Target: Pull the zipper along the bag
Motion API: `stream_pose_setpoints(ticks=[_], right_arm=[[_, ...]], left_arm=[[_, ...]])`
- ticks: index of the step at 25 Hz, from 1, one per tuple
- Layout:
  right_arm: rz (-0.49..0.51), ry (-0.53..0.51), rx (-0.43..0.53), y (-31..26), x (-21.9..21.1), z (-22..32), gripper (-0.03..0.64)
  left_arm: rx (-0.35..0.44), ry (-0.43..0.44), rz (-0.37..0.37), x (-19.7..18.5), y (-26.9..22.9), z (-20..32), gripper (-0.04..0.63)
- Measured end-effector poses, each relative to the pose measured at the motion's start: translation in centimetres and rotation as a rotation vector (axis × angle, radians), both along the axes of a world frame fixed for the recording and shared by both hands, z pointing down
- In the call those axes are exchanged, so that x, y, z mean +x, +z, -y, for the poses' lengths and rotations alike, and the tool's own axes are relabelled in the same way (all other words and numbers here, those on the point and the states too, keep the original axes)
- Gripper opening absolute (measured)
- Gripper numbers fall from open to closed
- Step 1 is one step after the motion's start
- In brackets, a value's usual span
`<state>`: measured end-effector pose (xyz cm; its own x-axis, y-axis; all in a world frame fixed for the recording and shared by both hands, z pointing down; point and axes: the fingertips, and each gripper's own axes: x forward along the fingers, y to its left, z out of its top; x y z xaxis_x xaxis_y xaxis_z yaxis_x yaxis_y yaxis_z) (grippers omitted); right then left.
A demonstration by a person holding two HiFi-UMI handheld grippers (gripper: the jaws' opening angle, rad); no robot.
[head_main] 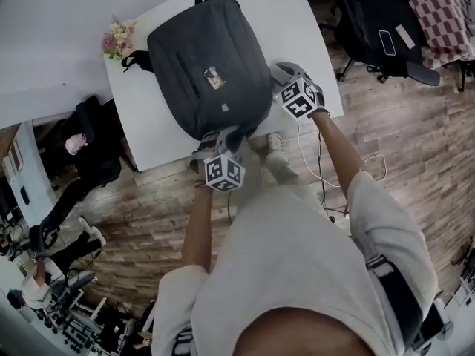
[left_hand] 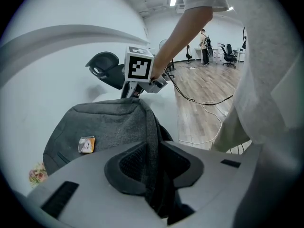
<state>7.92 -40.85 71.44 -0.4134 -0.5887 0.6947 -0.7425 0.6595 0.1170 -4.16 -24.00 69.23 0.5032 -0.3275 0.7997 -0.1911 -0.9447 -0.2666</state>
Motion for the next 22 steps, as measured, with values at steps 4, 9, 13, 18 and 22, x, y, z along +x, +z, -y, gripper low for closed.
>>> stream_pose_setpoints(ticks=[4, 9, 13, 18, 22], right_arm=[[-0.012, -0.070, 0.005, 0.2, -0.6, 0.8, 0.184], [-0.011, -0.116, 0.001, 0.3, -1.1, 1.8, 0.184], [-0.012, -0.150, -0.004, 0.3, -1.7, 2.0, 0.145], [-0.072, -0.179, 0.032, 0.0, -1.9, 1.5, 0.021], [-0.176, -0.218, 0.033, 0.1, -1.5, 1.2, 0.020]], left_arm=[[0.006, 0.018, 0.006, 0.1, 0.1, 0.0, 0.106], [0.000, 0.024, 0.006, 0.1, 0.2, -0.1, 0.106], [-0.006, 0.023, 0.004, 0.2, 0.3, -0.1, 0.106], [-0.010, 0.011, -0.003, 0.3, 0.2, 0.0, 0.107], [-0.014, -0.011, -0.009, 0.1, 0.3, 0.1, 0.107]])
